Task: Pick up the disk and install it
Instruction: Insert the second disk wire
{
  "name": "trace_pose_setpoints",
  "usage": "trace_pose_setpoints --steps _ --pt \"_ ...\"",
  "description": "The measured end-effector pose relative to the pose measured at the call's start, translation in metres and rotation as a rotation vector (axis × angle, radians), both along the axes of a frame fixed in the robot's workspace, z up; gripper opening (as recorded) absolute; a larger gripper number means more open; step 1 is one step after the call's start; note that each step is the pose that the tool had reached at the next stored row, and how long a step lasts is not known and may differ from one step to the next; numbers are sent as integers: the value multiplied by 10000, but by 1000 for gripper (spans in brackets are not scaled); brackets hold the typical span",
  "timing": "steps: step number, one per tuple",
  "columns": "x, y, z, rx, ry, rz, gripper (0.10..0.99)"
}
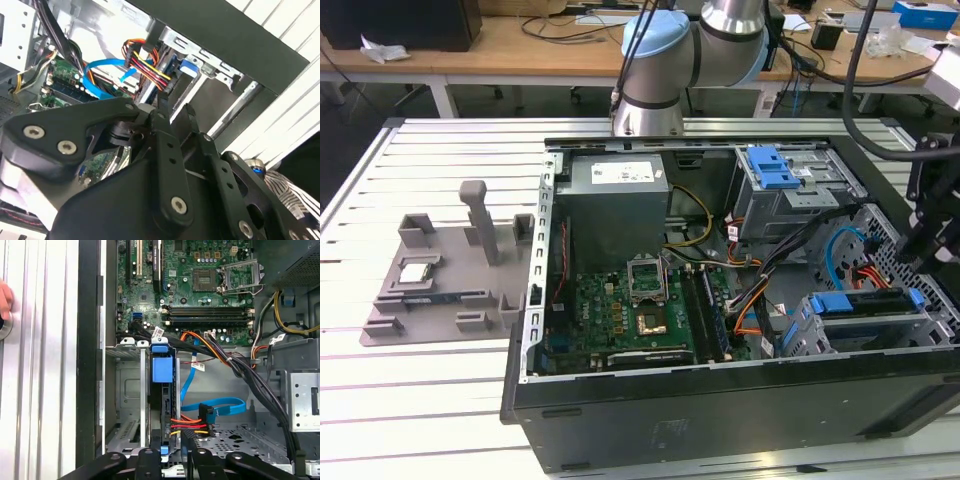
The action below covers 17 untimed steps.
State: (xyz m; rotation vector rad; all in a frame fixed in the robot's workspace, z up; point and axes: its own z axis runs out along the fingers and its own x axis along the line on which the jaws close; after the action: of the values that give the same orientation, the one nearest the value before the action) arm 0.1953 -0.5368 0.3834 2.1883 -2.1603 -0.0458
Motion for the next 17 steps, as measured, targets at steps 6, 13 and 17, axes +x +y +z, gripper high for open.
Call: trace_pose_setpoints --steps 6,13,17 --pt "-155 318 -39 3 1 39 302" --pt "-267 317 -73 0 1 145 302" --pt "-267 317 -74 0 0 149 161"
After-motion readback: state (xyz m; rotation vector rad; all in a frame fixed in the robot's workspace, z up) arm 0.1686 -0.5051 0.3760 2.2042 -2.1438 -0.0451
